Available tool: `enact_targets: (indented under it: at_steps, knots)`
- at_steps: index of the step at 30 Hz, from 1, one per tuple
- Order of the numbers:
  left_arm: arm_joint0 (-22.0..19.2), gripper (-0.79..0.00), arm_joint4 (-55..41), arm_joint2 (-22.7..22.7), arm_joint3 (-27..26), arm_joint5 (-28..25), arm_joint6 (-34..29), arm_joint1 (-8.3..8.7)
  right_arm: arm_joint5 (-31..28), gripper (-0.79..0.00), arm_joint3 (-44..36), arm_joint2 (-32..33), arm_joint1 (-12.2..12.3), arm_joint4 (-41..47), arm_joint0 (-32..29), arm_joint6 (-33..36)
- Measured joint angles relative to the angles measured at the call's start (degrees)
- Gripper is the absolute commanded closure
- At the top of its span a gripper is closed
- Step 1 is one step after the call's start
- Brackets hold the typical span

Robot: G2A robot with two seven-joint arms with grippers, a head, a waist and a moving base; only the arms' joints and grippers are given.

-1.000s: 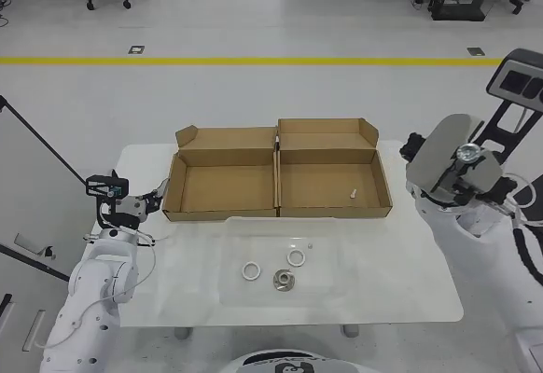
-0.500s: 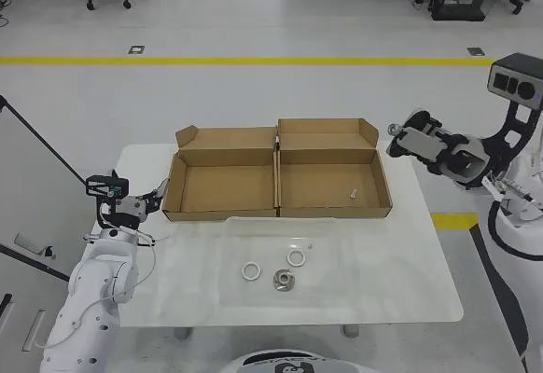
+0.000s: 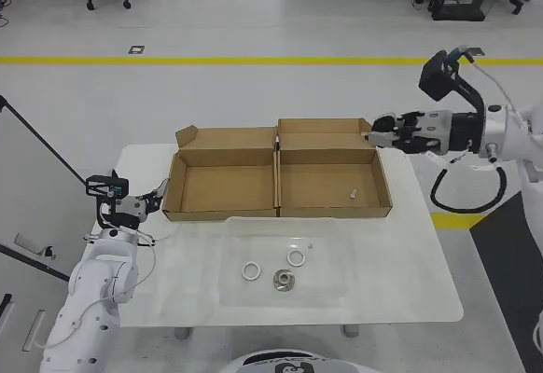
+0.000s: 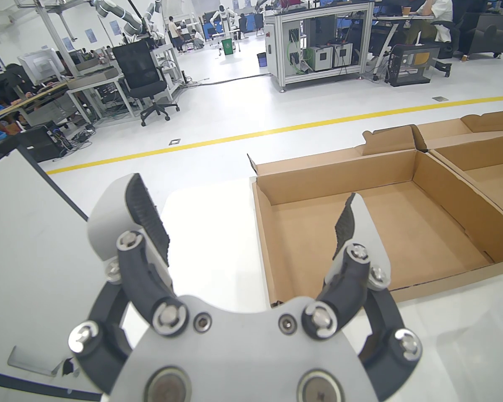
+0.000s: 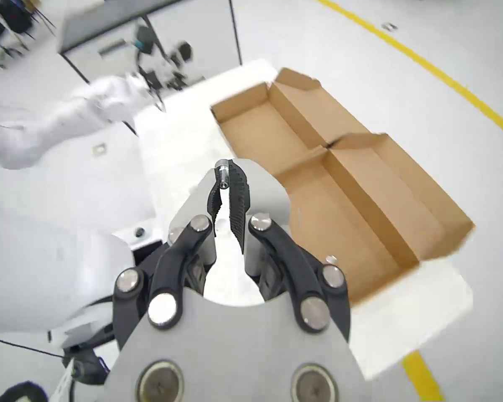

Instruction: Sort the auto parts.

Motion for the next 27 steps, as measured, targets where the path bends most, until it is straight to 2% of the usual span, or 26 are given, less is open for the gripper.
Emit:
enact_targets:
  at_steps: [5, 10, 16, 27]
  knots:
    - [0.0, -0.785, 0.0, 0.0, 0.0, 0.0, 0.0, 0.00, -0.5, 0.000, 4.5, -12.0, -1.0, -14.0, 7.4, 0.4]
    - [0.0, -0.785, 0.0, 0.0, 0.0, 0.0, 0.0, 0.00, -1.5, 0.000, 9.6, -22.1, -2.3, -23.8, 12.1, -0.6]
    - [0.0, -0.785, 0.0, 0.0, 0.0, 0.0, 0.0, 0.00, -2.0, 0.000, 15.6, -30.6, -4.0, -31.5, 15.3, -1.7]
    - [0.0, -0.785, 0.0, 0.0, 0.0, 0.0, 0.0, 0.00, -0.7, 0.000, 26.2, -41.8, -8.2, -39.8, 18.4, -6.5]
